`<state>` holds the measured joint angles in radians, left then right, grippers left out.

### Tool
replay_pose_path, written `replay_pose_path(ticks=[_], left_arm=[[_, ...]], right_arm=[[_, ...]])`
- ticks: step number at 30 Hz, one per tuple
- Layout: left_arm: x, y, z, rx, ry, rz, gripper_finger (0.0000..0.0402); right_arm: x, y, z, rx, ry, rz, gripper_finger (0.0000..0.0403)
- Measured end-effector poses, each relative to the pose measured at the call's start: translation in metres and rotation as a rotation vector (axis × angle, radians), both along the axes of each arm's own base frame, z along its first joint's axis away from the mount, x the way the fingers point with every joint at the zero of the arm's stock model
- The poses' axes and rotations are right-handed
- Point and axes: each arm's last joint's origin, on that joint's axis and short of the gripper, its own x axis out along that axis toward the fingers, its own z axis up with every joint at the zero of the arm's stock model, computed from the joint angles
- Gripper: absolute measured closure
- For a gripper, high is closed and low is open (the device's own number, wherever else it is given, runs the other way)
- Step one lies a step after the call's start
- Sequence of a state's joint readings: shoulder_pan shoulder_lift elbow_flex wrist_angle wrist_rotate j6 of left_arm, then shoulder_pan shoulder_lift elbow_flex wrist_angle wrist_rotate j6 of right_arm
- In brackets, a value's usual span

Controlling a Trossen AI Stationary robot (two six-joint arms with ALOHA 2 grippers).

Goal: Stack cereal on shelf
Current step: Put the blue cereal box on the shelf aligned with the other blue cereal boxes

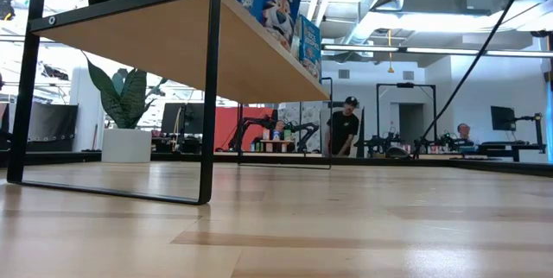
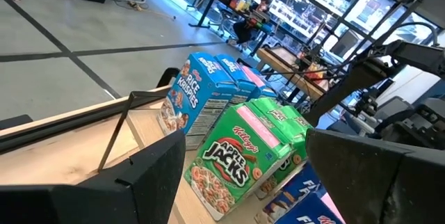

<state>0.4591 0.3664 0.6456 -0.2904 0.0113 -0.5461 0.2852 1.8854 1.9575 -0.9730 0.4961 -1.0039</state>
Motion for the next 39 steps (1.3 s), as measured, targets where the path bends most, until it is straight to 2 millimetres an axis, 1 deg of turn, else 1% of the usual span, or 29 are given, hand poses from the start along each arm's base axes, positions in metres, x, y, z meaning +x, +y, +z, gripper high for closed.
replay_pose_path(ticks=[15, 20, 31, 39], left_arm=[[0.0, 0.0, 0.0, 0.003, -0.003, 0.0, 0.0115], [0.0, 0.0, 0.0, 0.003, -0.003, 0.0, 0.0115], [0.0, 0.0, 0.0, 0.002, -0.003, 0.0, 0.0115], [0.0, 0.0, 0.0, 0.003, -0.002, 0.0, 0.0115]], right_arm=[[-0.001, 0.01, 0.002, 0.019, -0.029, 0.018, 0.0162], [-0.001, 0.01, 0.002, 0.059, -0.046, -0.017, 0.0162], [-0.002, 0.015, 0.003, 0.075, -0.057, -0.019, 0.0162], [-0.002, 0.014, 0.003, 0.112, -0.078, -0.064, 0.0162]])
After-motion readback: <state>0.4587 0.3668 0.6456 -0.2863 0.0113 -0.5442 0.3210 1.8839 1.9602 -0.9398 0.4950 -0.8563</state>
